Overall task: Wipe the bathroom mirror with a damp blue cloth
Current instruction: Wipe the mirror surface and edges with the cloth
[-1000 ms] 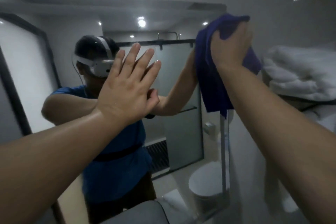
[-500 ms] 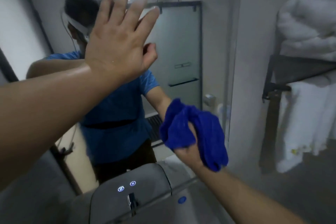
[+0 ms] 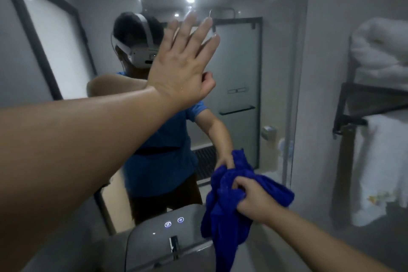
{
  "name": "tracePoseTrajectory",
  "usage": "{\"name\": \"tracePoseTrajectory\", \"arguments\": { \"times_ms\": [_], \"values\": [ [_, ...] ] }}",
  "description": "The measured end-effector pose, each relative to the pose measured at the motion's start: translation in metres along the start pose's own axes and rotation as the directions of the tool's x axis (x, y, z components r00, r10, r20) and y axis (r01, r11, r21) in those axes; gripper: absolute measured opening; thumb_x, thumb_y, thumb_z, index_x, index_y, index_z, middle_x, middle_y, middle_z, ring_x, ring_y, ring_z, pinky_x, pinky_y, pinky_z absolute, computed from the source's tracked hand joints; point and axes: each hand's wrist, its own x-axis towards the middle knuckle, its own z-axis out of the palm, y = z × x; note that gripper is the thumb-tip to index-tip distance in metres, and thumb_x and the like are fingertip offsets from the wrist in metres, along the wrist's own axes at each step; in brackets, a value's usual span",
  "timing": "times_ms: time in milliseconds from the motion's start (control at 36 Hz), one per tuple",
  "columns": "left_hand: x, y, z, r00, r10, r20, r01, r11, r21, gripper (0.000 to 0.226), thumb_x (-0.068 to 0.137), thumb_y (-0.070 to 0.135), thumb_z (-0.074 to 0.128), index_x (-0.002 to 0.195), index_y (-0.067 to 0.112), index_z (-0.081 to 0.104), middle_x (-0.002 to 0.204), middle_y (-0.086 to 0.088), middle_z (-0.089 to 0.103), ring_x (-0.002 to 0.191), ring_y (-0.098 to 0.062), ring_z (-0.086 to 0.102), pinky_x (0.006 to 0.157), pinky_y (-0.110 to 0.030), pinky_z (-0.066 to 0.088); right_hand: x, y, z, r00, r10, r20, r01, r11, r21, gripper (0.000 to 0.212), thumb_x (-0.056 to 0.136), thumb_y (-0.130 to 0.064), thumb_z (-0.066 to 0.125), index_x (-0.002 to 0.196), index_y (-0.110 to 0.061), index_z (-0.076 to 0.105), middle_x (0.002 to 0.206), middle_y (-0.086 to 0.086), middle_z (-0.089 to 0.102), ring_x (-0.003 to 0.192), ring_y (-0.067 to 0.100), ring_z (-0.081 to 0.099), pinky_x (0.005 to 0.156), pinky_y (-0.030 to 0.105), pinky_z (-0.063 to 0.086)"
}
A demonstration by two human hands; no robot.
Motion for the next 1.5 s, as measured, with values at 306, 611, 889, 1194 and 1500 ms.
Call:
{"name": "tracePoseTrajectory", "arguments": {
  "times_ms": [306,611,889,1194,1500],
  "values": [
    [-0.016,0.0,-0.056,0.969,-0.197,0.149,0.245,0.834,-0.495,0.042,0.092,0.032,0.052,0.131,0.022,0.063,0.134,-0.003,0.058,0.119,-0.027,0.06,0.102,-0.05,0.052,0.072,-0.224,-0.177,0.965,0.015,-0.263,0.083,0.93,0.357,0.017,0.095,-0.008,0.065,0.081,-0.016,0.063,0.072,0.003,0.067,0.061,0.015,0.066,0.058,0.027,0.059],
    [-0.1,0.04,-0.033,0.763,-0.55,0.34,0.627,0.757,-0.184,0.106,0.095,0.037,0.064,0.169,0.008,-0.007,0.174,-0.029,0.006,0.152,-0.047,0.03,0.128,-0.065,0.02,0.079,-0.309,-0.15,0.958,-0.106,0.268,0.053,0.979,0.198,0.023,0.091,0.005,0.042,0.089,-0.008,0.06,0.07,0.004,0.071,0.07,0.02,0.061,0.067,0.031,0.05],
    [-0.16,-0.029,-0.026,0.795,-0.536,0.284,0.556,0.831,0.01,0.082,0.1,0.013,0.041,0.17,0.008,-0.002,0.177,-0.015,-0.018,0.165,-0.036,-0.007,0.133,-0.057,0.006,0.066,-0.341,-0.097,0.923,-0.33,0.196,0.367,0.909,-0.197,0.027,0.083,0.0,0.061,0.092,-0.024,0.067,0.083,0.011,0.072,0.075,0.027,0.069,0.065,0.035,0.052],
    [-0.226,-0.167,-0.081,0.527,-0.835,0.156,0.848,0.529,-0.033,0.033,0.093,0.007,0.054,0.125,0.011,0.06,0.12,-0.007,0.042,0.099,-0.033,0.055,0.085,-0.049,0.051,0.085,-0.338,-0.056,0.657,-0.753,0.036,0.748,0.644,-0.162,0.024,0.082,-0.014,0.051,0.094,-0.03,0.065,0.091,-0.005,0.068,0.083,0.01,0.06,0.077,0.028,0.045],
    [-0.238,-0.07,-0.037,0.668,-0.693,0.271,0.744,0.611,-0.271,0.11,0.09,0.036,0.059,0.164,0.046,-0.021,0.174,0.01,-0.031,0.159,-0.027,-0.034,0.13,-0.054,-0.01,0.109,-0.321,-0.01,0.28,-0.96,0.005,0.791,0.227,-0.568,0.01,0.077,-0.011,0.058,0.081,-0.017,0.066,0.09,0.003,0.064,0.088,0.033,0.057,0.077,0.044,0.041]
  ]
}}
